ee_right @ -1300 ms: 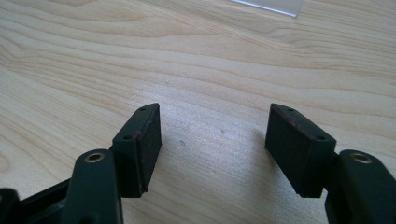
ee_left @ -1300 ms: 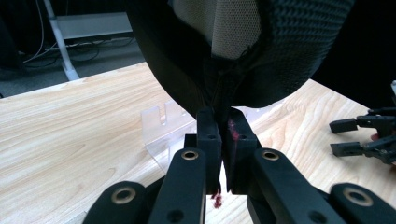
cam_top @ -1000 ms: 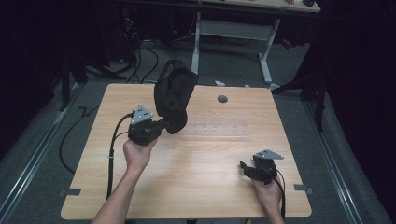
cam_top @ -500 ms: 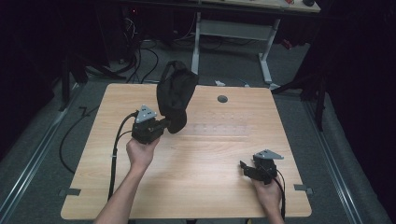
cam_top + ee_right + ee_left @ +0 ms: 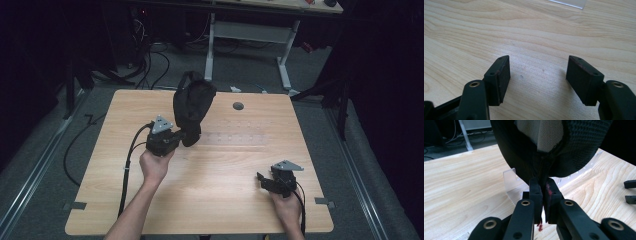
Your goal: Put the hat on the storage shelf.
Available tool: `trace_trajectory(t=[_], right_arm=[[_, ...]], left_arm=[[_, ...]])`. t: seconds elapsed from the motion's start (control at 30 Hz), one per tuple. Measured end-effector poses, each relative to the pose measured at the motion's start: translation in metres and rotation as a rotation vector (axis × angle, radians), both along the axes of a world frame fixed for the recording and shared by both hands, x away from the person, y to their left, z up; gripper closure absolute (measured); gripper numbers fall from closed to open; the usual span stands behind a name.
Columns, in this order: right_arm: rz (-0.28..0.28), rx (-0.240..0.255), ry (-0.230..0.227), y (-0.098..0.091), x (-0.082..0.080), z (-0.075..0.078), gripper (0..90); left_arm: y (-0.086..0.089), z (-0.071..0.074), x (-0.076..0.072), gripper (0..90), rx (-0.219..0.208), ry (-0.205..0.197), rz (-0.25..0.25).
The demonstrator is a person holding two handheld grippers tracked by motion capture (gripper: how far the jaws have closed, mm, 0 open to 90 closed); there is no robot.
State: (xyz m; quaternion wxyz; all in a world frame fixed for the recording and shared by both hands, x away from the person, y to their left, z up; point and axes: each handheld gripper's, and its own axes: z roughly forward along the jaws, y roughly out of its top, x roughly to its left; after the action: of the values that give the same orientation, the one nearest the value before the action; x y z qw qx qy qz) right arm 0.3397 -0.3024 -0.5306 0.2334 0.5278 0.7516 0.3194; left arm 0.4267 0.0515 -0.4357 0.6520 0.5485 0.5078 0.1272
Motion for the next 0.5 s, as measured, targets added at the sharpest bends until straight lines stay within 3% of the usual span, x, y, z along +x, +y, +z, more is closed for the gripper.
trace_trajectory(t=[0.33,0.5], right_arm=[[0.001,0.0,0.0,0.0,0.0,0.0,36.1],[0.001,0.0,0.0,0.0,0.0,0.0,36.1]], left_arm=[[0.0029,-0.0062,0.0004,85.3,-0.012,0.035,-0.002],[0.0055,-0.0045,0.0005,81.0,-0.049,0.066,-0.008]])
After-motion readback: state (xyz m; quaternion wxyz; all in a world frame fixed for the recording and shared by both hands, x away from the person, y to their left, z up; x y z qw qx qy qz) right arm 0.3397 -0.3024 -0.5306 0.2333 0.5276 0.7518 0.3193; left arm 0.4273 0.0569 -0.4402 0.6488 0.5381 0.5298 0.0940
